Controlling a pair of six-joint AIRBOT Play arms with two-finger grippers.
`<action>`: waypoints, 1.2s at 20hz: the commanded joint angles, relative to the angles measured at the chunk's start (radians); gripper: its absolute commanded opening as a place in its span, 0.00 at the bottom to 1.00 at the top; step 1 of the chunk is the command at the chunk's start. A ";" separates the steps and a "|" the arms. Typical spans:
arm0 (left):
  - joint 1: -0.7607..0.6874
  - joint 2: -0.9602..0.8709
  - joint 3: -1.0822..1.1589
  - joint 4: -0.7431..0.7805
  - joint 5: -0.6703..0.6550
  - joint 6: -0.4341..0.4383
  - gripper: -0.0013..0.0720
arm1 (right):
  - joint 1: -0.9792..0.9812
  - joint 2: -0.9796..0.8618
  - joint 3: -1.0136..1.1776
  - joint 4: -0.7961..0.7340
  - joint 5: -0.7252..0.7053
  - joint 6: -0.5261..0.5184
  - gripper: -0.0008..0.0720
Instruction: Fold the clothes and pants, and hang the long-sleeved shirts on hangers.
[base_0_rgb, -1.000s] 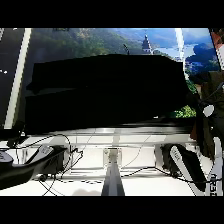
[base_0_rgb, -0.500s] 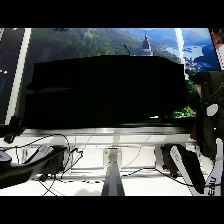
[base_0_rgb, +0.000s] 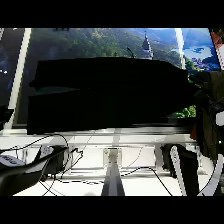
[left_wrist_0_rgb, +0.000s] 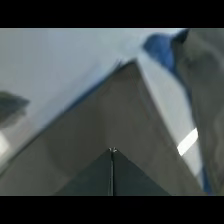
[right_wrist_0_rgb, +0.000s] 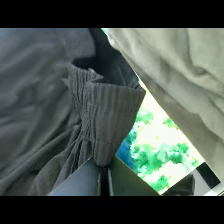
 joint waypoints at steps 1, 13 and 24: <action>0.001 0.006 -0.011 0.030 -0.037 0.013 0.03 | 0.001 0.051 0.010 0.000 0.026 0.000 0.03; 0.002 -0.088 -0.119 0.389 -0.072 -0.122 0.77 | 0.001 0.040 0.010 0.000 0.026 0.000 0.03; -0.001 -0.167 -0.151 0.337 0.067 -0.141 0.66 | 0.001 0.040 0.010 0.000 0.018 0.000 0.03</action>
